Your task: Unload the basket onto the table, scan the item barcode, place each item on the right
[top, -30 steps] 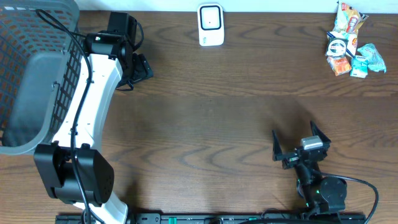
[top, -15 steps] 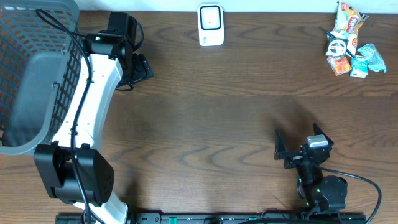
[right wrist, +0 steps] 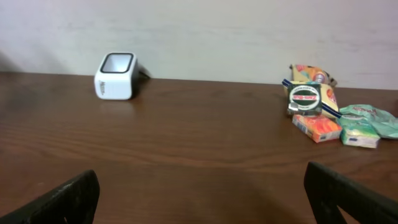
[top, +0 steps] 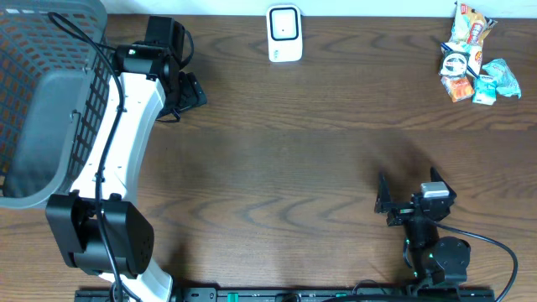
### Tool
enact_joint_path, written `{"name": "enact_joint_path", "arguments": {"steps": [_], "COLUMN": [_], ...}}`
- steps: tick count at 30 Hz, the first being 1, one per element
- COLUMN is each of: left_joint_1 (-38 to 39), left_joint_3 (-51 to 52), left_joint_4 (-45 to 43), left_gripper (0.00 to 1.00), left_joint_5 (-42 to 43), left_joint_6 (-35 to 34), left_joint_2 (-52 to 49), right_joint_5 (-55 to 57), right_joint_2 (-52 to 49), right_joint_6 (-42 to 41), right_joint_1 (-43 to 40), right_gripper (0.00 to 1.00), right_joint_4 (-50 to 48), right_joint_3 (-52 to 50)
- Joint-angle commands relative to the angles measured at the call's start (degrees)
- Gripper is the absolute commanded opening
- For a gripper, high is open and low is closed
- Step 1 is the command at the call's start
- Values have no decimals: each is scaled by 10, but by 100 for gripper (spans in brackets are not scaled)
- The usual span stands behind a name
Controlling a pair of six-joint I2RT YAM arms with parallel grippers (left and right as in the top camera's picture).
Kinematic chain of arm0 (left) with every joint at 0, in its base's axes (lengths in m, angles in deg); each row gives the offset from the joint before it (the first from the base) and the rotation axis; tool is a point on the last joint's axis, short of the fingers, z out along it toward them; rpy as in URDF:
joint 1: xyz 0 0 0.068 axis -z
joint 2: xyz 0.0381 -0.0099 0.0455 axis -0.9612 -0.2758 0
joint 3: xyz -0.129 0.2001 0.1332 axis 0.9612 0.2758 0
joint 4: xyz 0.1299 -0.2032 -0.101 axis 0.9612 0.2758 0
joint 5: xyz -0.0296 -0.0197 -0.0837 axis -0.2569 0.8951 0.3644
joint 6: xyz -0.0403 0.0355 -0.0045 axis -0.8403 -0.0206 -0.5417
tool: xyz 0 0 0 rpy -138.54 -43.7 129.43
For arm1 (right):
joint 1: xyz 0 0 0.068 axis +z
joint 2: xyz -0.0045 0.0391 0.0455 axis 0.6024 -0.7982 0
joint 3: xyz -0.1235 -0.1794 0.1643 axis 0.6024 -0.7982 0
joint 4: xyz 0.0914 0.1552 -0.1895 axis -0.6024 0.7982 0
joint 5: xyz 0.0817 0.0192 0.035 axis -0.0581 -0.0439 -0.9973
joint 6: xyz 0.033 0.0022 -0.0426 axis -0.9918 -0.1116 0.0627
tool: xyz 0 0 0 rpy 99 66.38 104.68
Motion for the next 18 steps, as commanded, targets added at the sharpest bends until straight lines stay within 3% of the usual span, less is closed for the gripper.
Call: {"name": "enact_joint_path", "arguments": {"steps": [1,18], "left_joint_1": [-2,-2], "left_joint_3": [-2,-2], "left_joint_4": [2,2], "left_gripper": [98,98], "left_joint_5": [-7,-7], "left_joint_6": [10,10], "left_joint_2": [3,3], "right_joint_5": [6,13], "right_joint_2": [4,4], "right_joint_6": [3,-36], "right_joint_1": [-5,-5], "right_gripper": [99,99], "right_joint_4": [5,4], "right_joint_3": [0,0]}}
